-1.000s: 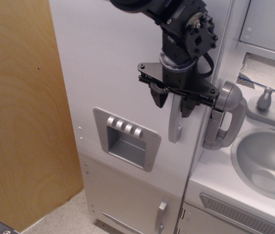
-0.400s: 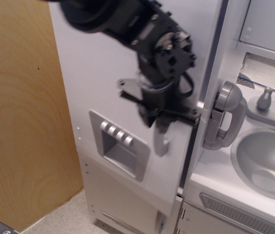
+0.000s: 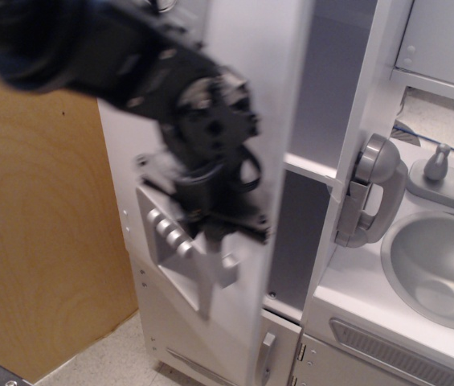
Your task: Open fridge
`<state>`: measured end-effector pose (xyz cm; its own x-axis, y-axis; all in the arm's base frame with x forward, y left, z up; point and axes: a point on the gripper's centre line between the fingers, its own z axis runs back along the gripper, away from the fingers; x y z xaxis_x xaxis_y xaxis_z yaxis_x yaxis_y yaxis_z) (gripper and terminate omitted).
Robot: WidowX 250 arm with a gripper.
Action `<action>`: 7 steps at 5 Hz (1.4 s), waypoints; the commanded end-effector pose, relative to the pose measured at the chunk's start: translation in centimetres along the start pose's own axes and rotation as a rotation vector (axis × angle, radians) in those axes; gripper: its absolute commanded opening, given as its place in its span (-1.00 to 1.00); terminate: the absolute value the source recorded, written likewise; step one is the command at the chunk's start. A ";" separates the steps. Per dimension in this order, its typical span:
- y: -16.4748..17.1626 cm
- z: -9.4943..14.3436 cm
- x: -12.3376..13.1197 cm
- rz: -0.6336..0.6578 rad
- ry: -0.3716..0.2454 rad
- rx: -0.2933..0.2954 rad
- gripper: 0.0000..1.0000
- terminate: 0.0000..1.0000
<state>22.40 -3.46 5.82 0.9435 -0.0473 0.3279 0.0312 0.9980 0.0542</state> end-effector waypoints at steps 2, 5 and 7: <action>-1.7 2.6 -3.5 -0.125 0.048 -0.024 1.00 -1.00; -9.6 1.2 -2.5 -0.162 0.070 -0.074 1.00 -1.00; -10.8 0.6 2.3 -0.062 0.081 -0.073 1.00 -1.00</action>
<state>23.28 -14.11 5.35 0.9701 -0.1097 0.2166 0.1078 0.9940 0.0207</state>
